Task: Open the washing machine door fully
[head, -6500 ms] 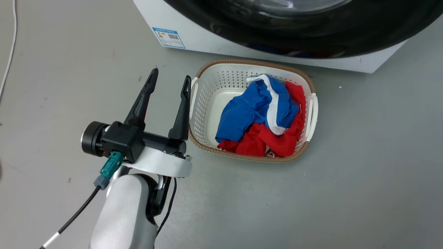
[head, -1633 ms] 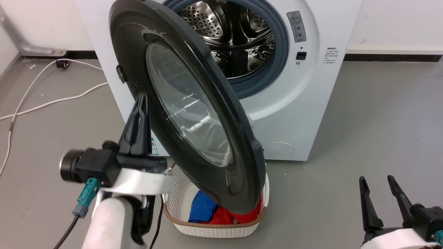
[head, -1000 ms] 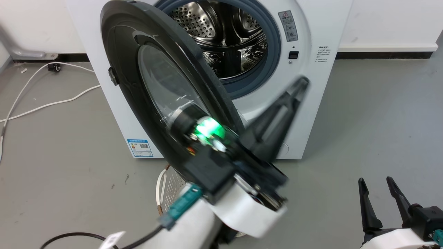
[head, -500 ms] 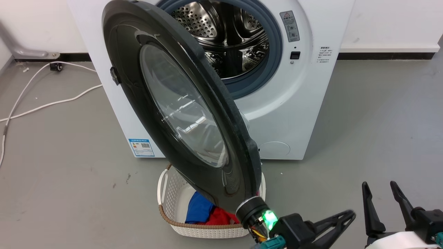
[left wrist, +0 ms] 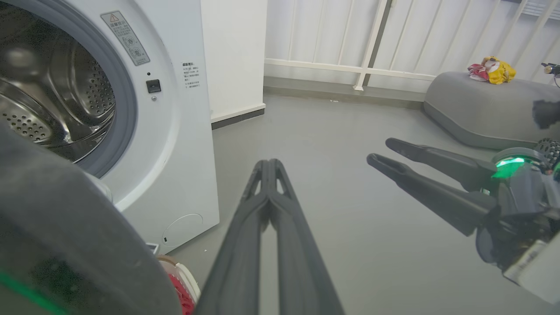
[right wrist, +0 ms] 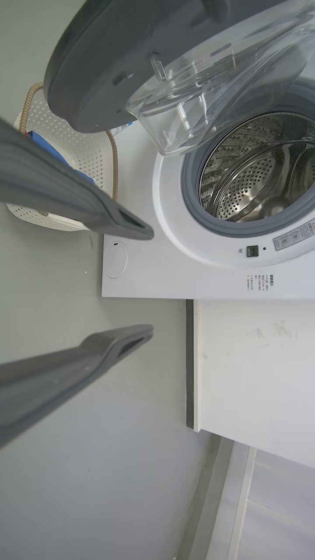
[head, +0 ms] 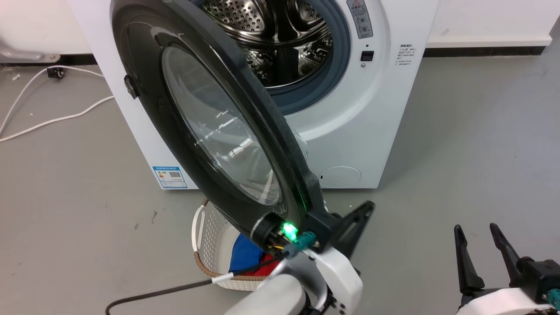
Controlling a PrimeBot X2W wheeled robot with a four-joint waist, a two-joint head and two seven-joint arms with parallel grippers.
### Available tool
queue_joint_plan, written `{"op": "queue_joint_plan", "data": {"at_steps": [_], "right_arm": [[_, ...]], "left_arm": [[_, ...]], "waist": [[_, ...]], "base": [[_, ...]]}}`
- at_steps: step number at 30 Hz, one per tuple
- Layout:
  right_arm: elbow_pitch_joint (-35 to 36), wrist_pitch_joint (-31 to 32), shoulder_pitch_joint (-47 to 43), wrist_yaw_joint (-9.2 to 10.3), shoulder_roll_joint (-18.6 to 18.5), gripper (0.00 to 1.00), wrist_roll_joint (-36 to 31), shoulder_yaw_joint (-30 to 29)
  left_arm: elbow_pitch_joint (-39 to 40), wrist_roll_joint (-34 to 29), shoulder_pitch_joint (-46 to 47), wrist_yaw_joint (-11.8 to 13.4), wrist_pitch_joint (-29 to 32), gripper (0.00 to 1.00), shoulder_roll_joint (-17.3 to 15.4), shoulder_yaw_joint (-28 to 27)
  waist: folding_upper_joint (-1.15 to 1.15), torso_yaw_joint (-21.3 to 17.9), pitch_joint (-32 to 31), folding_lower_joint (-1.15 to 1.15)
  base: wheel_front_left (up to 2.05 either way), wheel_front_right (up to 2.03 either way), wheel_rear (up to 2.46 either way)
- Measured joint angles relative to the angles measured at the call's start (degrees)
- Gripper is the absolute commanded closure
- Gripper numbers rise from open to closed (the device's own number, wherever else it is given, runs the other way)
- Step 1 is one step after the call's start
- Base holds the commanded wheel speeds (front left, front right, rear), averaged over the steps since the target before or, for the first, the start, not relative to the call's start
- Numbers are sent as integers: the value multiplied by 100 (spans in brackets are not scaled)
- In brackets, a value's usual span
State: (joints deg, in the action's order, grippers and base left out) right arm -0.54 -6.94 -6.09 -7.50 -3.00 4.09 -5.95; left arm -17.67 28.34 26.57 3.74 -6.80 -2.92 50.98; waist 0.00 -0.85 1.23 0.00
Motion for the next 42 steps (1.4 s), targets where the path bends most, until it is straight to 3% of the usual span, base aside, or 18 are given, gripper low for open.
{"op": "queue_joint_plan", "data": {"at_steps": [7, 20, 30, 42], "right_arm": [[-91, -10, 35, 0, 0, 0, 49, 16], [-230, -68, 117, 0, 0, 0, 171, 18], [-290, -65, 118, 0, 1, 0, 199, -67], [-264, 46, 79, 0, 2, 0, 180, -114]], "left_arm": [[-606, 238, 197, 183, -264, 100, -1, -126], [-1000, 458, 25, 455, -595, 100, 41, -94], [-312, 301, -474, 614, -744, 100, -292, -47], [815, 299, -1097, 1123, -638, 100, -833, -153]], "waist": [[0, -17, 64, 0], [0, 52, 164, 0], [0, 383, 183, 0], [0, 990, 61, 0]], "base": [[0, 0, 0], [0, 0, 0], [0, 0, 0], [0, 0, 0]]}}
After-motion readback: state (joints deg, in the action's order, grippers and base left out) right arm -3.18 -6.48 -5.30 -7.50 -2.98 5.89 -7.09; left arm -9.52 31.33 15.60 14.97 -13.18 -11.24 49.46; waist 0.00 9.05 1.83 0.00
